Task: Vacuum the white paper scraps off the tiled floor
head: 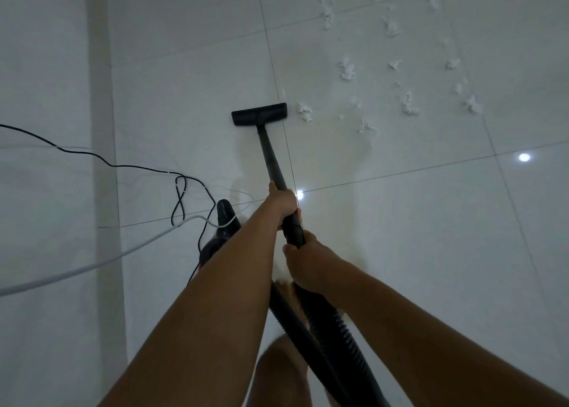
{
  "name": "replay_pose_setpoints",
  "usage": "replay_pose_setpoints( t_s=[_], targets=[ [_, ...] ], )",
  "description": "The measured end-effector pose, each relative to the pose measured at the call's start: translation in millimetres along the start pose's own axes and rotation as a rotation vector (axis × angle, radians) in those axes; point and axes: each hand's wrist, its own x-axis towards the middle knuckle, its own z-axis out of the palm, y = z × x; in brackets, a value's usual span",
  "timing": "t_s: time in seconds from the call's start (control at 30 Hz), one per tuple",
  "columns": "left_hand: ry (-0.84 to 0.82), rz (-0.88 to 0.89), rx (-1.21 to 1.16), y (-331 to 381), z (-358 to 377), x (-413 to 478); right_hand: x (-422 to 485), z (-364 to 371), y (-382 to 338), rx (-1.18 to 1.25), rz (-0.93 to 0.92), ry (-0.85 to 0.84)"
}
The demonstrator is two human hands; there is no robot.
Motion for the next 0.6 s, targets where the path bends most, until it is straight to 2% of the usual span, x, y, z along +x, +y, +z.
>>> replay_pose_setpoints(
  t_s=[0.13,0.3,0.5,0.6],
  targets=[
    [-0.02,0.005,0.05,-29.2,2.4,-18.6,-28.2,17.1,17.2,0.036,0.024,-0.039],
    [-0.056,-0.029,0.009,-51.1,8.5,-42.0,-57.1,26.1,30.3,0.007,0.037,0.0],
    [-0.122,-0.035,0.083,-73.3,18.0,-72.6,-92.4,35.3,43.8,0.167,0.151,-0.05],
    [-0.133,-0.025,0.124,-86.2,23.8,-81.0,-100.9,45.1,58.3,0.186,0.152,-0.004]
  ],
)
